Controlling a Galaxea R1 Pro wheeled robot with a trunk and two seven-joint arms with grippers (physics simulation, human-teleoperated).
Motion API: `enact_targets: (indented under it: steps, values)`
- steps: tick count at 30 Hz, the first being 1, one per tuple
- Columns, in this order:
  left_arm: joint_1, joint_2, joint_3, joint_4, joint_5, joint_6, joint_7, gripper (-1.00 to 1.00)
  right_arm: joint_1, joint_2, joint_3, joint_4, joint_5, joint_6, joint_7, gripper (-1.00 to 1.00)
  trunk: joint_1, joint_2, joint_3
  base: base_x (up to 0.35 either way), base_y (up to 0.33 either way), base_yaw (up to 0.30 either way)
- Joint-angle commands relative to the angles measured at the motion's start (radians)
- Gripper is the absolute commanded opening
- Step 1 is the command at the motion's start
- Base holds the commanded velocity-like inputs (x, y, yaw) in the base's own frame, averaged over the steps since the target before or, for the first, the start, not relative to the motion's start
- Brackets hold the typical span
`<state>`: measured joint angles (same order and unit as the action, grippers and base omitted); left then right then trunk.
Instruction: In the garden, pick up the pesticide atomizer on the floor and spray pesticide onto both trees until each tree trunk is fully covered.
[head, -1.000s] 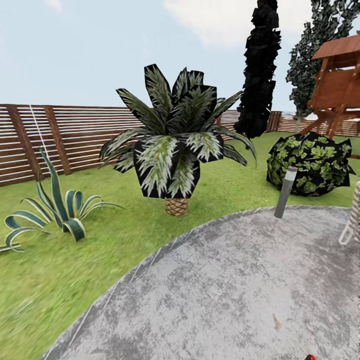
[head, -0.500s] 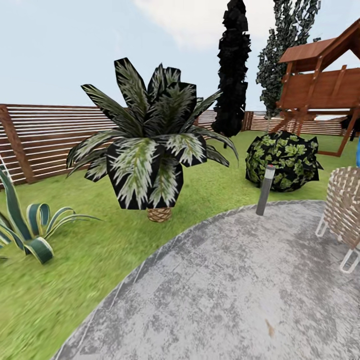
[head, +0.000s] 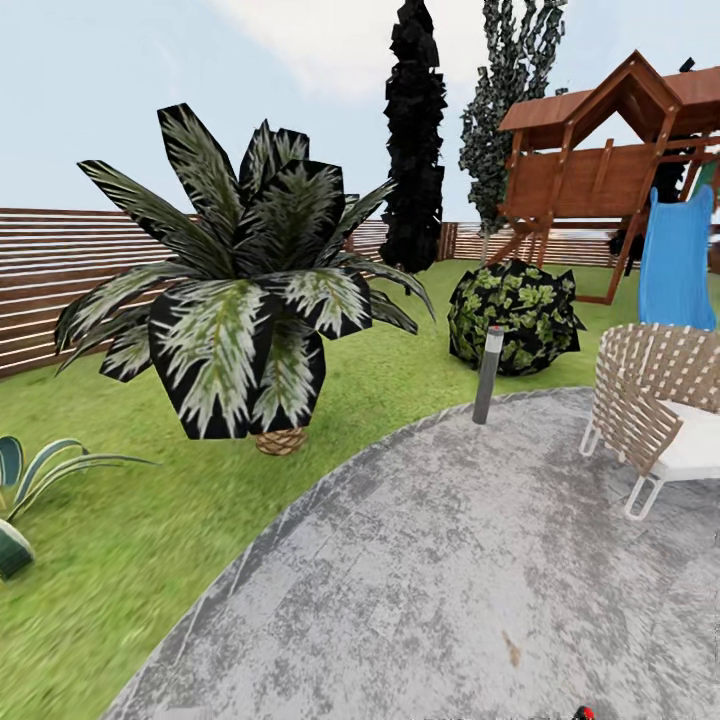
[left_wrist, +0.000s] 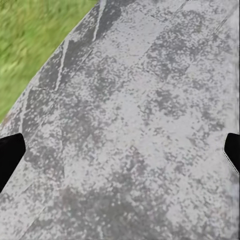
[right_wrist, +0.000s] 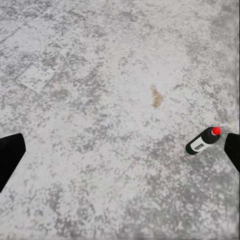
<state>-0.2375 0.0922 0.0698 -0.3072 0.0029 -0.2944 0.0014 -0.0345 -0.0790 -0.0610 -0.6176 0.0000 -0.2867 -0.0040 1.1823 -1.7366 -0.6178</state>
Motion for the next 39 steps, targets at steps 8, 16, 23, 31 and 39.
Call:
enact_targets:
  steps: [8,16,23,31,39]
  values:
    - [0.0,0.0,0.002,0.0,0.002,-0.003,0.0,1.0,-0.001,0.0,0.0,0.001,0.0,-0.003,-0.001,1.0,0.0,0.0,-0.001,0.001,0.0,-0.277]
    - [0.0,-0.001,0.002,0.0,0.002,-0.003,0.0,1.0,-0.001,0.0,0.0,0.001,0.0,-0.003,-0.001,1.0,0.0,0.0,-0.001,0.0,0.0,-0.277]
    - [0.0,0.0,0.002,0.0,0.002,-0.003,0.0,1.0,-0.001,0.0,0.0,0.001,0.0,-0.003,-0.001,1.0,0.0,0.0,-0.001,0.0,0.0,-0.277]
    - [0.0,-0.001,0.002,0.0,0.002,-0.003,0.0,1.0,-0.001,0.001,0.0,0.002,-0.002,-0.002,-0.001,1.0,0.0,0.0,-0.001,0.079,0.112,-0.277]
    - [0.0,-0.002,0.002,0.0,0.001,-0.004,-0.006,1.0,-0.001,0.001,-0.001,0.002,-0.003,-0.002,-0.001,1.0,0.0,0.0,-0.001,0.076,0.147,-0.277]
